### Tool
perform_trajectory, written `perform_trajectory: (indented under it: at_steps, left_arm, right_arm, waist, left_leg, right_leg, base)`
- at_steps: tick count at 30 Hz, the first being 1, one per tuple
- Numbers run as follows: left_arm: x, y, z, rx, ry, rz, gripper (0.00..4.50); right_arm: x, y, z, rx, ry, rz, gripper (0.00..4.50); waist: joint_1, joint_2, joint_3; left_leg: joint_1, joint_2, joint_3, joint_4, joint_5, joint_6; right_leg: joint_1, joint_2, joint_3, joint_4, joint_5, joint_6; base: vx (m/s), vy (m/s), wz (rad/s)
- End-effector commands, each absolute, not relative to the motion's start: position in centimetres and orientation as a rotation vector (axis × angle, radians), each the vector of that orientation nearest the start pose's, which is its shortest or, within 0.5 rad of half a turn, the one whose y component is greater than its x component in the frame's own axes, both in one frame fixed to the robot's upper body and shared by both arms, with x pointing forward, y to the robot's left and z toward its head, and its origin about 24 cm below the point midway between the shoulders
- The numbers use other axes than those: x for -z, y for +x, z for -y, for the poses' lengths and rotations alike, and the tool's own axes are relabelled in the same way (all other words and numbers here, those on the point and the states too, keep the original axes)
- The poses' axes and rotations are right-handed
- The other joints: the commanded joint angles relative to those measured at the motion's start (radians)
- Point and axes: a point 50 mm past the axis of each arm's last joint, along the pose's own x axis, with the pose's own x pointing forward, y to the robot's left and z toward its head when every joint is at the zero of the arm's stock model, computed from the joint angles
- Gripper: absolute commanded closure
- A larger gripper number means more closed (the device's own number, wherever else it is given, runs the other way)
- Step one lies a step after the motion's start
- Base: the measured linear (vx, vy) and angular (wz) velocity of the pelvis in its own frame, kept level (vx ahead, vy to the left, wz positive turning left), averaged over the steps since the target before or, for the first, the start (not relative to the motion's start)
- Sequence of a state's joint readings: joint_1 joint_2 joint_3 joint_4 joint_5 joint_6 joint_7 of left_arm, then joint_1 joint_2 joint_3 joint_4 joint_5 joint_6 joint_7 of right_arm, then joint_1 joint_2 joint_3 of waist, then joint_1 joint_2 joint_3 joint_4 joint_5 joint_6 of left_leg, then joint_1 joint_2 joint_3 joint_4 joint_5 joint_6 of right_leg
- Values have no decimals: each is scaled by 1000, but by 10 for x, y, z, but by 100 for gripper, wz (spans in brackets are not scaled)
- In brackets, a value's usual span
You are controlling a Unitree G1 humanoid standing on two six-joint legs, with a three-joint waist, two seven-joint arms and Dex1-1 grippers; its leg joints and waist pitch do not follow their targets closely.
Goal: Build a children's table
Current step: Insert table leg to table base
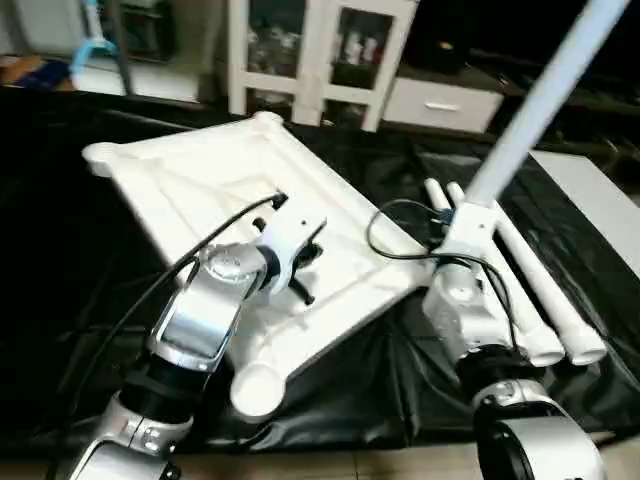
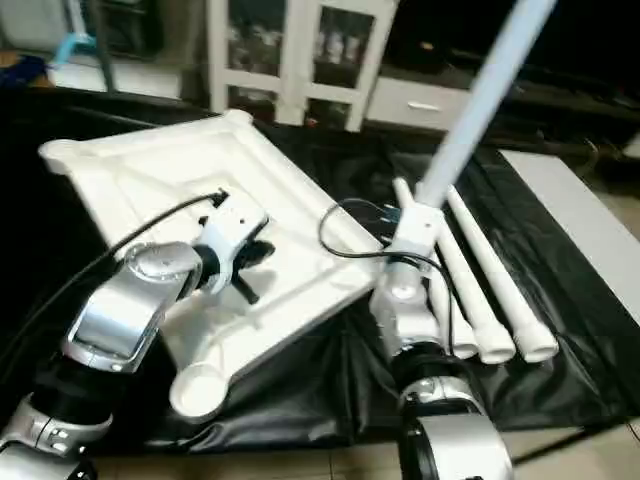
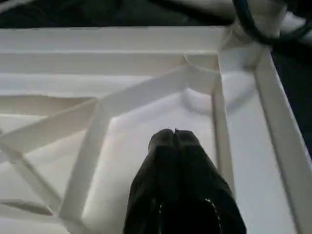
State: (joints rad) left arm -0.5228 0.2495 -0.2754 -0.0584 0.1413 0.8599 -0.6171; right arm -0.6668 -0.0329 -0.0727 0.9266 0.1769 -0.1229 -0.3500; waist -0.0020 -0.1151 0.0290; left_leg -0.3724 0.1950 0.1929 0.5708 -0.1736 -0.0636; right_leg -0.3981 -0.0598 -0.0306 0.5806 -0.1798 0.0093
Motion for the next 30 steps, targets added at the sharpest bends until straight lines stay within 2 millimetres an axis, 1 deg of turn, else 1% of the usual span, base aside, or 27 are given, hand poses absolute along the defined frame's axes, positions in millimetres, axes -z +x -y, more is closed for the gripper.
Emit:
perform_trajectory:
  at_steps: [1,3,4,5,7,10,11,14,15,16,18,19,20,21,23,25,26,29,30]
  left_arm:
    - [-109,308,-94,753,453,-386,450]
    - [-110,306,-92,792,470,-362,450]
    - [-109,303,-91,820,471,-363,450]
    - [-108,299,-88,861,469,-368,450]
    - [-105,294,-84,904,465,-385,450]
    - [-101,282,-73,1005,457,-407,450]
    - [-100,279,-71,1020,450,-413,450]
    - [-95,277,-67,1016,441,-420,450]
    - [-94,278,-67,1014,442,-422,450]
    - [-92,278,-67,1010,441,-428,430]
    - [-88,279,-68,990,438,-441,430]
    - [-87,280,-68,985,442,-443,418]
    - [-81,281,-71,945,483,-460,400]
    - [-78,282,-71,944,499,-466,400]
    - [-76,281,-70,943,493,-479,397]
    - [-72,279,-68,941,468,-513,395]
    - [-68,277,-65,950,444,-538,395]
    - [-66,276,-61,951,408,-553,395]
    - [-65,276,-59,951,397,-559,395]
  right_arm:
    - [7,338,145,283,17,-383,264]
    - [6,339,142,281,26,-373,264]
    - [6,340,141,274,34,-374,264]
    - [5,340,139,264,40,-373,264]
    - [5,340,137,258,46,-370,264]
    - [4,341,135,240,58,-363,264]
    - [4,341,135,235,58,-359,264]
    - [2,343,134,220,63,-347,264]
    - [2,344,134,213,60,-342,264]
    - [1,344,134,203,60,-336,264]
    - [-1,345,133,188,59,-331,264]
    - [-1,346,133,185,59,-329,264]
    - [-2,346,131,171,76,-327,264]
    - [-2,346,131,171,75,-326,264]
    - [-2,347,131,167,79,-328,264]
    - [-2,347,130,158,83,-326,264]
    - [-3,348,130,151,90,-325,264]
    - [-3,348,129,150,92,-324,264]
    - [-3,348,129,147,93,-324,264]
  waist:
    - [-4,29,-41]
    - [-9,29,-38]
    - [-9,30,-38]
    - [-10,32,-39]
    - [-14,34,-38]
    - [-18,32,-39]
    - [-18,32,-39]
    - [-22,33,-38]
    - [-23,30,-39]
    - [-22,30,-38]
    - [-23,31,-39]
    - [-23,31,-39]
    - [-24,31,-40]
    - [-25,27,-41]
    - [-25,30,-42]
    - [-24,30,-42]
    - [-24,29,-41]
    - [-24,27,-41]
    - [-23,27,-41]
  left_leg:
    - [13,31,-20,-74,-362,-68]
    - [19,33,-21,-73,-409,-73]
    - [19,33,-22,-73,-416,-76]
    - [20,35,-23,-74,-421,-79]
    - [20,36,-22,-75,-411,-84]
    - [20,37,-21,-74,-408,-85]
    - [18,36,-20,-74,-400,-84]
    - [17,36,-19,-73,-398,-82]
    - [17,36,-18,-72,-402,-80]
    - [18,35,-18,-71,-403,-77]
    - [18,36,-18,-71,-399,-77]
    - [18,36,-18,-71,-394,-77]
    - [15,36,-18,-72,-388,-75]
    - [15,36,-18,-71,-384,-72]
    - [16,36,-18,-71,-369,-72]
    - [17,37,-17,-71,-365,-72]
    - [19,36,-15,-70,-368,-71]
    - [17,35,-15,-69,-370,-68]
    - [19,36,-15,-68,-372,-67]
  right_leg:
    - [13,-55,30,-65,-256,-110]
    - [4,-58,29,-74,-329,-105]
    - [4,-58,29,-74,-337,-105]
    - [4,-59,29,-74,-340,-105]
    - [4,-57,28,-70,-312,-113]
    - [4,-57,28,-68,-295,-121]
    - [6,-57,28,-67,-287,-123]
    - [8,-56,28,-67,-284,-125]
    - [8,-57,28,-69,-296,-122]
    - [7,-57,28,-70,-308,-120]
    - [7,-56,28,-70,-306,-119]
    - [8,-56,27,-69,-298,-119]
    - [11,-55,27,-67,-290,-119]
    - [12,-55,27,-67,-286,-117]
    - [12,-55,26,-64,-268,-122]
    - [12,-55,26,-63,-251,-131]
    - [11,-55,27,-63,-254,-136]
    - [12,-56,26,-66,-271,-135]
    - [11,-56,26,-67,-276,-134]
  base:
    - [0,0,0]
    - [0,0,0]
    - [0,0,0]
    - [0,0,0]
    - [0,0,0]
    - [0,0,0]
    - [0,0,0]
    - [0,0,0]
    - [0,0,0]
    - [0,0,0]
    - [0,0,0]
    - [0,0,0]
    - [0,0,0]
    - [0,0,0]
    - [0,0,0]
    - [0,0,0]
    - [0,0,0]
    - [0,0,0]
    - [0,0,0]
